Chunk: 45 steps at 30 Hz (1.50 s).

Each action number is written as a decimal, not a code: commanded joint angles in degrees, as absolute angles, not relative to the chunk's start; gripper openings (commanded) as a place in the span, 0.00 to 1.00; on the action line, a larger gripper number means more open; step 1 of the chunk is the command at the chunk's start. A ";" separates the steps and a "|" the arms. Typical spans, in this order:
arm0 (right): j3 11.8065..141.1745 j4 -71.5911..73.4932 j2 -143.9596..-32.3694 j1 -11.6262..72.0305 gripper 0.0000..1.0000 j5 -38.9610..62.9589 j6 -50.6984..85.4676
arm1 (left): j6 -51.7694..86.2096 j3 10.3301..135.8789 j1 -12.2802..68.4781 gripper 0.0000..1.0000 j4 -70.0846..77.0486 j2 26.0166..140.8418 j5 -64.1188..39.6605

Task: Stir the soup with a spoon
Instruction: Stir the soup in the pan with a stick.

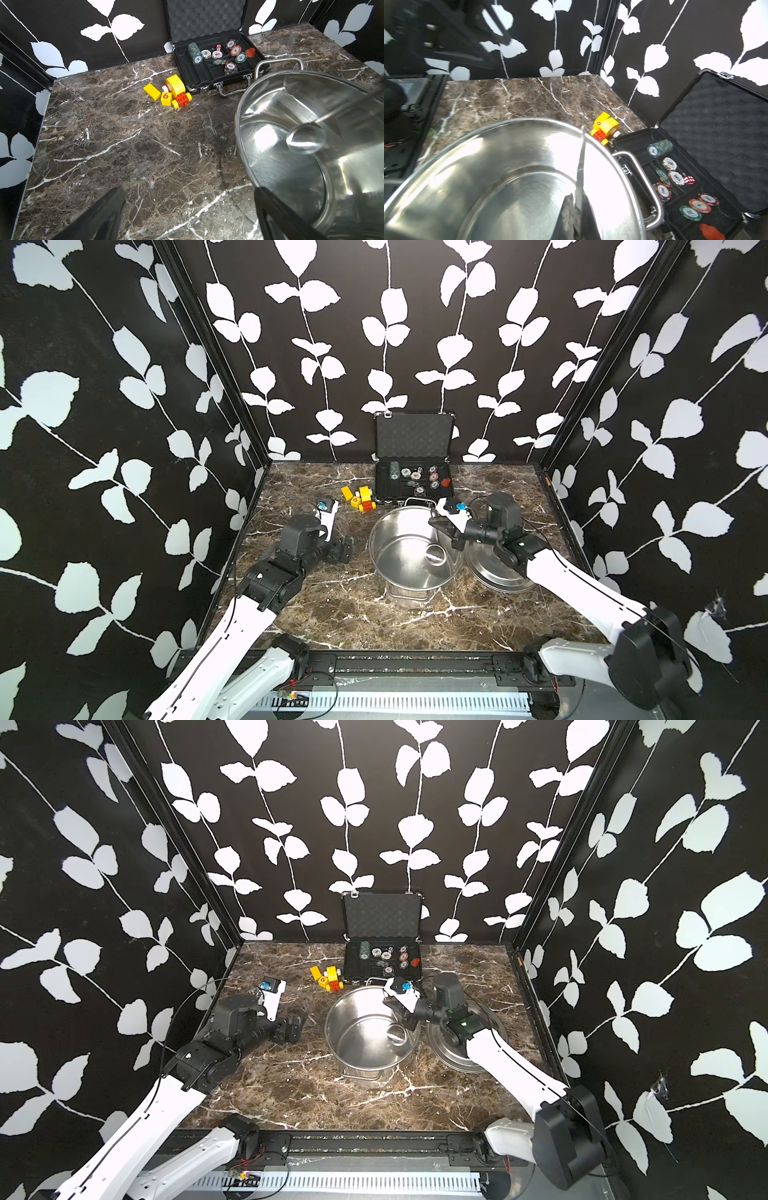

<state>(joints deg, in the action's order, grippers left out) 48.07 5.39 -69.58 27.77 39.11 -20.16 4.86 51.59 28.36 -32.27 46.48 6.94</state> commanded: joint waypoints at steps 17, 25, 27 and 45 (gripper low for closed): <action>59.78 0.36 -77.31 47.93 0.00 39.64 -26.49 | 4.98 50.01 28.48 0.99 -30.18 45.14 9.61; 70.15 6.84 -90.90 45.88 0.00 43.35 -25.92 | 4.27 50.17 28.48 0.99 -31.87 43.32 10.43; 71.61 9.01 -94.09 44.02 0.00 45.11 -24.09 | 4.14 50.36 28.48 0.99 -32.29 43.01 10.35; 61.73 8.58 -84.53 29.52 0.00 45.01 -20.97 | 4.47 50.43 28.49 0.99 -32.40 42.99 10.33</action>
<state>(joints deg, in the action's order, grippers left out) 63.46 7.84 -89.14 30.83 44.66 -21.85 4.64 50.61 28.36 -33.01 43.00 10.11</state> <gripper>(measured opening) 0.057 0.987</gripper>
